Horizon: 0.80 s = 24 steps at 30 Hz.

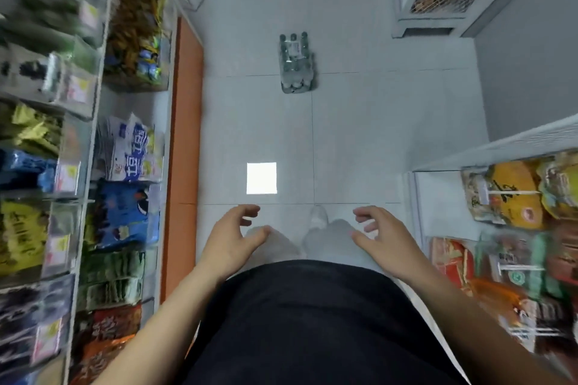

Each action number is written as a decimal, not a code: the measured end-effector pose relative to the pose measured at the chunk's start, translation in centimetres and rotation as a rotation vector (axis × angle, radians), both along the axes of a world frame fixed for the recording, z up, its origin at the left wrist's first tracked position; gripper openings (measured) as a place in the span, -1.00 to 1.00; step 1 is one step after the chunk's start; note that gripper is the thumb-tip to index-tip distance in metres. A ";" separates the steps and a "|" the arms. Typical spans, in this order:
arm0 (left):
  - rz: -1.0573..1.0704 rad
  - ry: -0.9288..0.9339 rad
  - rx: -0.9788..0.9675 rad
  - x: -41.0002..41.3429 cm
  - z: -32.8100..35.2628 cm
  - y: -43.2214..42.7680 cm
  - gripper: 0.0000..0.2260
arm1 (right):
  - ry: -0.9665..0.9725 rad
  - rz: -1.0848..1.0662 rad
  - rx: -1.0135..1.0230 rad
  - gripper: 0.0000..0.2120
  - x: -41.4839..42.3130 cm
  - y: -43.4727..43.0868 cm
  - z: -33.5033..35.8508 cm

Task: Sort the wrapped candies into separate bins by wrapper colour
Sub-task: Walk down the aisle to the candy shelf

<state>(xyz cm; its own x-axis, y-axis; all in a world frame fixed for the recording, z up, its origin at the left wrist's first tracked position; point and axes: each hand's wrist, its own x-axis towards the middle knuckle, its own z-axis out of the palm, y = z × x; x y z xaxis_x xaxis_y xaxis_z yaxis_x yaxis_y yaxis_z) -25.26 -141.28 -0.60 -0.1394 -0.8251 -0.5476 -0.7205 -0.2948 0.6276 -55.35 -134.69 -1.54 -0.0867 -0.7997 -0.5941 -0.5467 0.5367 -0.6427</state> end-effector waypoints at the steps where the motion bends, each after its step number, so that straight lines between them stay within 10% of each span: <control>1: 0.017 0.000 0.000 -0.2 0.2 -1.6 -0.59 | 0.001 0.027 -0.018 -0.64 -0.4 -2.8 0.4; 24: -0.010 0.109 -0.015 -8.7 -0.7 -54.6 -0.67 | 0.066 0.027 0.089 -0.62 -5.8 -49.3 -0.3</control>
